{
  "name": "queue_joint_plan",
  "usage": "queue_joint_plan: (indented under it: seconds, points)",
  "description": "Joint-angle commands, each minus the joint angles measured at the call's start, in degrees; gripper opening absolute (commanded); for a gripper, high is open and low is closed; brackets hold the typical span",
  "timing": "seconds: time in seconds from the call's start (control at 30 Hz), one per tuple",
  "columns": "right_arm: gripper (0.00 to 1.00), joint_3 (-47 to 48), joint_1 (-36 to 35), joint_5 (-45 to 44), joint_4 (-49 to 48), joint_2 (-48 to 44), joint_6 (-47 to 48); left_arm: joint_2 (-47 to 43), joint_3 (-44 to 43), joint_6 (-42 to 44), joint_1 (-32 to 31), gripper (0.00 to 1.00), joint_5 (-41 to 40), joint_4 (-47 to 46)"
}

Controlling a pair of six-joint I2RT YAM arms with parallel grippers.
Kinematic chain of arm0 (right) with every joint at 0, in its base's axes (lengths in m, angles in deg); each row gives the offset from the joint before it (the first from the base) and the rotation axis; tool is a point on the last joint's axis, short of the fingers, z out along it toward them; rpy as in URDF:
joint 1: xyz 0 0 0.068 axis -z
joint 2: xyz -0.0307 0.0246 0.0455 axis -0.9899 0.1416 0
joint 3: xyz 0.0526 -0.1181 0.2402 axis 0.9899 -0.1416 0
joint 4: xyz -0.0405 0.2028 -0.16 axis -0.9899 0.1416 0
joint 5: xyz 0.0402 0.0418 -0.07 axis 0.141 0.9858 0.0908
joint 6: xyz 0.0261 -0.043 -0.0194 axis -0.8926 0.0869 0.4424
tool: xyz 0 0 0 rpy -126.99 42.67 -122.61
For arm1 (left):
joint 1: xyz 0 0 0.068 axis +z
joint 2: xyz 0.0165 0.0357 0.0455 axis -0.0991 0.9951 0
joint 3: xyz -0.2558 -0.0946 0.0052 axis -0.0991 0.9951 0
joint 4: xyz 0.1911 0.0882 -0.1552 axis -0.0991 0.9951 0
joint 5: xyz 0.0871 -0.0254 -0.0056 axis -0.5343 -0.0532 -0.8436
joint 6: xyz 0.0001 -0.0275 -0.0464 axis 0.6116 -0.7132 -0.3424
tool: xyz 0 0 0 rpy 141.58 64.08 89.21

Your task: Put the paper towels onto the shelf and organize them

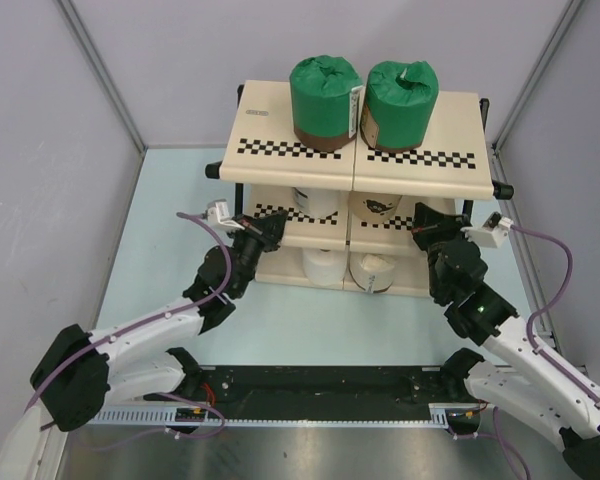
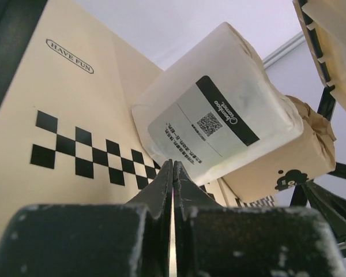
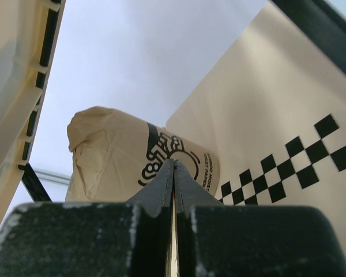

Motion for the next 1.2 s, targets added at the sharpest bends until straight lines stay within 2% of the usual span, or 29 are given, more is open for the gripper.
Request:
queue_joint_plan:
  seconds: [0.0, 0.13, 0.47, 0.67, 1.17]
  points:
    - [0.00, -0.20, 2.22, 0.78, 0.17, -1.13, -0.81, 3.47, -3.45, -5.75, -0.27, 0.00, -2.07, -8.89]
    - [0.00, -0.29, 4.15, 2.18, -0.53, -0.61, -1.17, 5.93, -4.68, -7.34, -0.27, 0.00, -2.68, -11.18]
    - [0.00, -0.38, 10.57, 9.30, -8.17, 5.98, 0.15, 8.57, -10.22, -5.42, 0.00, 0.00, -3.39, -10.05]
    - [0.00, -0.29, 11.10, 11.85, -14.58, 10.03, 0.85, 10.94, -12.51, -6.20, 1.84, 0.00, -1.72, -9.43]
    - [0.00, -0.20, 10.75, 13.00, -20.84, 15.57, 1.91, 16.22, -15.59, -6.91, 6.15, 0.00, 3.47, -9.87]
